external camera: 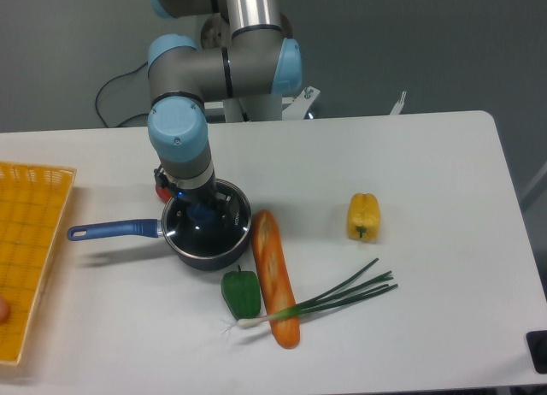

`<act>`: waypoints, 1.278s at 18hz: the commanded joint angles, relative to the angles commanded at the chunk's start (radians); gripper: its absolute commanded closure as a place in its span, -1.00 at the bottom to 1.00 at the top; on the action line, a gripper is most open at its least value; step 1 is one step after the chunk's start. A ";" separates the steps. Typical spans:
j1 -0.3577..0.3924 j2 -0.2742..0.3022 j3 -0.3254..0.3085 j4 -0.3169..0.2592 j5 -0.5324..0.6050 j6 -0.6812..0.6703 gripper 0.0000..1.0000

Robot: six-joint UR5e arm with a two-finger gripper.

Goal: Open the lid
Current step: 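Close the gripper on the blue knob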

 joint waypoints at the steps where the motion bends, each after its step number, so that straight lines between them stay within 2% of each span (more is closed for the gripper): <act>1: 0.000 0.000 0.000 0.000 0.000 0.000 -1.00; 13: 0.000 -0.003 0.003 0.006 -0.003 -0.003 -1.00; 16: 0.000 -0.003 0.003 0.006 -0.003 0.000 -0.92; 18: 0.000 -0.003 0.003 0.006 -0.003 0.000 -0.71; 21: 0.000 -0.003 0.003 0.006 -0.003 0.002 -0.59; 23: 0.000 -0.003 0.006 0.006 -0.003 -0.002 -0.37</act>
